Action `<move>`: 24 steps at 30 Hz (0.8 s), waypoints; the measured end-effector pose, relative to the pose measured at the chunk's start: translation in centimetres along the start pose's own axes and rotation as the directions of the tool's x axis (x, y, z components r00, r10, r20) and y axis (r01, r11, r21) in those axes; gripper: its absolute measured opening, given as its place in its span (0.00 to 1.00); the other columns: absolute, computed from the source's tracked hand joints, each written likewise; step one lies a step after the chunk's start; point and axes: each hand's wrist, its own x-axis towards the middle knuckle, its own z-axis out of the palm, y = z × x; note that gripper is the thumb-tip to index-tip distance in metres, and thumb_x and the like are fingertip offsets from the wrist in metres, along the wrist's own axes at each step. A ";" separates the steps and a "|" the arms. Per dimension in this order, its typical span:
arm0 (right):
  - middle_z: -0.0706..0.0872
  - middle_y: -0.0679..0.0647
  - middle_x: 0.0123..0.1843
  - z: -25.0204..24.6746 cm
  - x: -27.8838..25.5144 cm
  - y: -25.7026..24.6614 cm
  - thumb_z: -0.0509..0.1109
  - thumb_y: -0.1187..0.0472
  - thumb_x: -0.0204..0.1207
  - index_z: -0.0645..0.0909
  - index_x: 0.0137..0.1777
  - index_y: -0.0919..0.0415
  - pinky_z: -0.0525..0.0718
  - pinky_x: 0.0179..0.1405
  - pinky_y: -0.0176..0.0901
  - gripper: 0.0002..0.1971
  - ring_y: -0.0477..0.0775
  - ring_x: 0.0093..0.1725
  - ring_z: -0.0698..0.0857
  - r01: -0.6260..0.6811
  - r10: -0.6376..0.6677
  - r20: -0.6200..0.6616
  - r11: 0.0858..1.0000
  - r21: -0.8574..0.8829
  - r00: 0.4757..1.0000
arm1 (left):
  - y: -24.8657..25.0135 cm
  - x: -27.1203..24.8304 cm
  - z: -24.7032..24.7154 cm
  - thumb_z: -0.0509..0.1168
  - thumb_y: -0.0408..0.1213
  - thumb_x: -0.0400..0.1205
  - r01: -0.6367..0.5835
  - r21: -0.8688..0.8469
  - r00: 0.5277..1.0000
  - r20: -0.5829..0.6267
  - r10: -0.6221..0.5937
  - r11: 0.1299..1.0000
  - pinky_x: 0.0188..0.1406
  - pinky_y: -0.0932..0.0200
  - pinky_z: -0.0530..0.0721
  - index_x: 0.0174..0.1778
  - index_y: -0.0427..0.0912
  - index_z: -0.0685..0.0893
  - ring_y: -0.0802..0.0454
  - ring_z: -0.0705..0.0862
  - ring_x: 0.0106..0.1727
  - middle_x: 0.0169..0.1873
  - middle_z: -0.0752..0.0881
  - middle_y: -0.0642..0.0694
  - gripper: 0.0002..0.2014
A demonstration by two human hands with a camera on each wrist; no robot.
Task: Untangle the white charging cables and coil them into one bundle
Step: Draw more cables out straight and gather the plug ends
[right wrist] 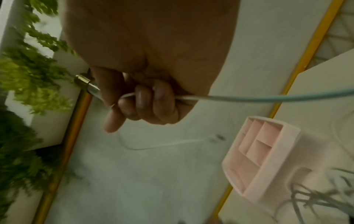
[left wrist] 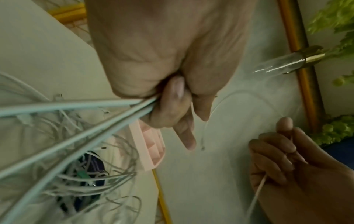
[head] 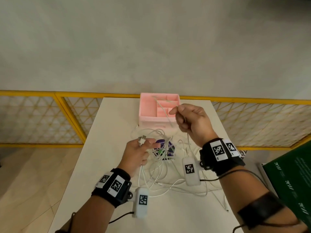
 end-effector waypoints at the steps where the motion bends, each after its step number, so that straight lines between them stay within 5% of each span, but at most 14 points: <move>1: 0.71 0.56 0.26 0.4 -0.6 0.4 0.64 0.61 0.80 0.88 0.44 0.68 0.52 0.24 0.40 0.13 0.49 0.23 0.60 -0.015 0.016 0.054 1.000 -0.020 0.998 | 0.4 0.2 0.5 0.63 0.43 0.88 0.013 -0.036 1.000 0.005 -0.013 0.999 0.16 0.67 0.60 0.61 0.32 0.84 0.60 0.61 0.20 0.55 0.92 0.37 0.16; 5: 0.75 0.54 0.24 1.0 -2.9 3.1 0.66 0.66 0.84 0.87 0.47 0.75 0.63 0.20 0.34 0.12 0.47 0.21 0.66 -0.085 0.135 0.168 0.957 -0.276 0.977 | 2.2 0.9 1.8 0.59 0.44 0.90 0.053 -0.284 0.998 0.032 -0.045 0.957 0.13 0.69 0.58 0.60 0.31 0.83 0.62 0.60 0.18 0.53 0.91 0.38 0.18; 10: 0.70 0.58 0.26 0.0 -4.4 7.3 0.63 0.64 0.87 0.88 0.49 0.72 0.65 0.19 0.32 0.14 0.46 0.20 0.66 -0.220 0.207 -0.076 0.931 -0.292 0.975 | 3.3 1.2 1.5 0.59 0.42 0.89 0.042 -0.371 0.999 0.045 -0.028 0.928 0.13 0.70 0.58 0.60 0.33 0.82 0.62 0.57 0.18 0.61 0.90 0.36 0.15; 13: 0.72 0.58 0.26 -0.4 -4.6 8.7 0.60 0.69 0.87 0.84 0.54 0.71 0.66 0.18 0.34 0.11 0.47 0.20 0.67 -0.264 0.243 -0.115 0.935 -0.237 0.963 | 3.0 1.1 1.6 0.58 0.40 0.90 0.058 -0.349 0.998 0.041 -0.046 0.935 0.13 0.69 0.57 0.55 0.34 0.83 0.62 0.58 0.17 0.60 0.90 0.34 0.13; 17: 0.76 0.53 0.26 -2.2 -3.6 8.3 0.55 0.72 0.87 0.80 0.53 0.65 0.74 0.24 0.41 0.12 0.52 0.23 0.73 -0.161 0.110 -0.291 0.974 -0.159 0.951 | 1.6 0.7 1.5 0.58 0.42 0.91 0.065 -0.224 0.998 0.006 -0.065 0.973 0.13 0.68 0.59 0.57 0.31 0.82 0.61 0.59 0.17 0.55 0.91 0.35 0.16; 20: 0.75 0.52 0.29 -6.4 -2.5 6.4 0.52 0.71 0.85 0.79 0.50 0.57 0.77 0.23 0.39 0.15 0.49 0.24 0.74 -0.054 0.005 -0.605 0.997 -0.062 0.796 | 0.8 0.5 0.7 0.59 0.43 0.90 0.034 -0.195 0.996 -0.072 -0.049 0.980 0.13 0.67 0.58 0.49 0.35 0.84 0.60 0.61 0.17 0.34 0.88 0.41 0.15; 24: 0.76 0.49 0.33 -14.2 -2.7 4.6 0.56 0.64 0.86 0.79 0.49 0.49 0.76 0.26 0.41 0.12 0.47 0.26 0.73 -0.086 0.034 -0.875 0.996 -0.008 0.483 | 0.7 0.4 -0.7 0.59 0.46 0.90 0.019 -0.259 0.986 -0.153 -0.060 0.966 0.14 0.67 0.56 0.38 0.42 0.78 0.60 0.59 0.17 0.20 0.67 0.53 0.17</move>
